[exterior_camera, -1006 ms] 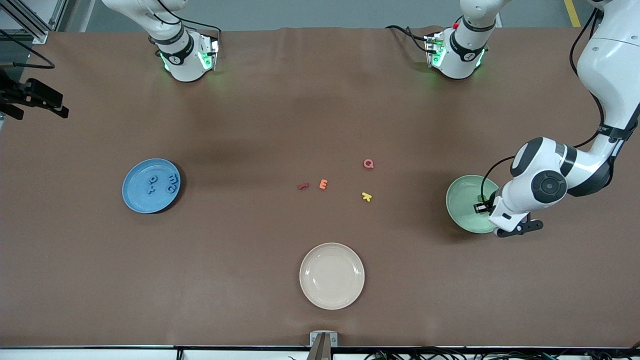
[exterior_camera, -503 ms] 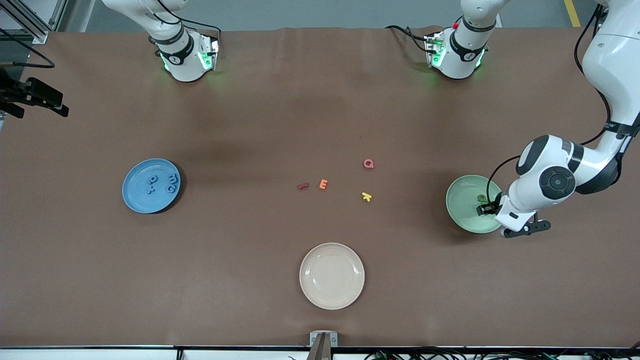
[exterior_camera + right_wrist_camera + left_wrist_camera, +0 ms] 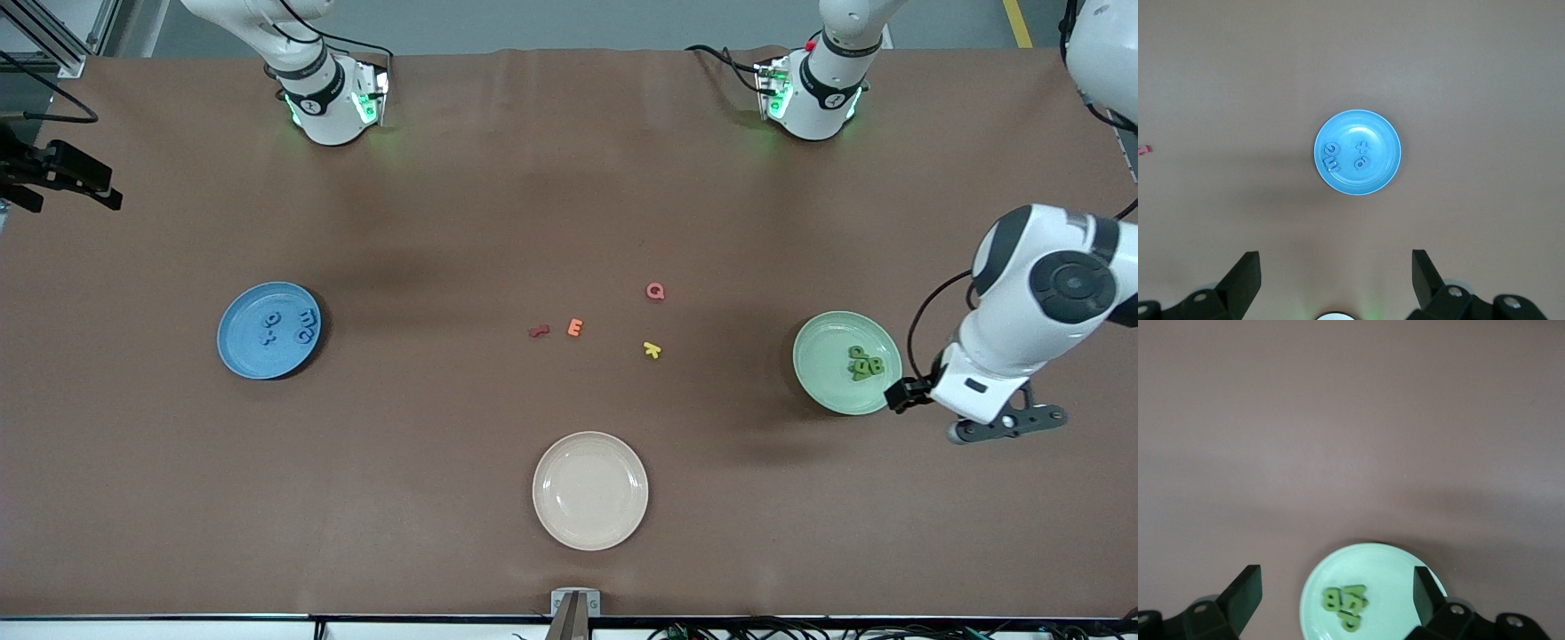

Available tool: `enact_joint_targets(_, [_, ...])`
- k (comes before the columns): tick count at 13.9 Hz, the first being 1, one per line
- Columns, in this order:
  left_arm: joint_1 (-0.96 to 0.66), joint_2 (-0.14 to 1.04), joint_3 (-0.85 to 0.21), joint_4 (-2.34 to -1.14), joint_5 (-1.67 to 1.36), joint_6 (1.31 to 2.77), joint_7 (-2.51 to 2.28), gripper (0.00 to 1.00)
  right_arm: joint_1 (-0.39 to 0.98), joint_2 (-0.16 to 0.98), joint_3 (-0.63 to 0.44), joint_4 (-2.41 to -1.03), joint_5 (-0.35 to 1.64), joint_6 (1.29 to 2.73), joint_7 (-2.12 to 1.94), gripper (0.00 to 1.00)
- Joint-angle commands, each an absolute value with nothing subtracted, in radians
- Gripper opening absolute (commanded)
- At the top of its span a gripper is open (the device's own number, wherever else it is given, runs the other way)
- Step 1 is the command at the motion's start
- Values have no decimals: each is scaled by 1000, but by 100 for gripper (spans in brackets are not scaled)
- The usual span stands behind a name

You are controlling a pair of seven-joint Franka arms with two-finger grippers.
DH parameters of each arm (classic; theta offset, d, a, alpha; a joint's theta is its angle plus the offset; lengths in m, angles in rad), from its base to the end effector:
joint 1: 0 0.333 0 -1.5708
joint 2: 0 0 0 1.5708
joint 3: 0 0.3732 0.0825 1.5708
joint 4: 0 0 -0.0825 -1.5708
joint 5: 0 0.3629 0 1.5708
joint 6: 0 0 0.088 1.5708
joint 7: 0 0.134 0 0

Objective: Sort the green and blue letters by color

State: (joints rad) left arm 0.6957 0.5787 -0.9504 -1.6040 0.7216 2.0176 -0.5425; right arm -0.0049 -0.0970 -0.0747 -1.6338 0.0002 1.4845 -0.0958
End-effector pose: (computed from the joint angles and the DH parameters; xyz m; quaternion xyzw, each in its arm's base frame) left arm 0.6883 -0.0019 0.4388 -0.9922 -0.0501 -0.0873 0.0741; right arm 0.4851 -0.0409 0.6687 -0.9996 -0.0084 0.0259 0.0060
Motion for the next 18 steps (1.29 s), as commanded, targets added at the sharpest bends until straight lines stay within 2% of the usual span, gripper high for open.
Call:
enact_joint_targets(1, [684, 586, -986, -1472, 704, 1929, -465, 100, -21, -124, -61, -1658, -6, 1497, -103, 100])
enact_joint_targets(5, [640, 565, -1075, -1355, 667, 1694, -474, 100, -23, -124, -61, -1660, 6, 1491, -100, 100])
enact_joint_targets(8, [583, 496, -1025, -1345, 605, 1671, -460, 100, -23, -126, -61, -1664, 6, 1486, -100, 100])
enact_joint_targets(9, [540, 467, -964, -1344, 551, 1671, -456, 100, -23, -126, -61, -1666, 8, 1485, -98, 100])
enact_joint_targets(11, [407, 367, -744, -1345, 397, 1671, -408, 100, -23, -124, -61, -1666, 9, 1485, -98, 100])
enact_joint_targets(14, [67, 221, -241, -1367, 131, 1667, -261, 100, -25, -126, -61, -1666, 11, 1485, -98, 100])
enact_joint_targets(15, [-4, 189, -139, -1380, 103, 1649, -208, 100, -23, -124, -61, -1666, 11, 1485, -98, 100])
enact_joint_targets(17, [-32, 131, -62, -1420, 48, 1605, -106, 100, -23, -126, -61, -1666, 11, 1486, -98, 100])
enact_joint_targets(18, [-34, 80, -33, -1480, 19, 1605, -98, 100, -23, -126, -61, -1666, 11, 1488, -98, 100])
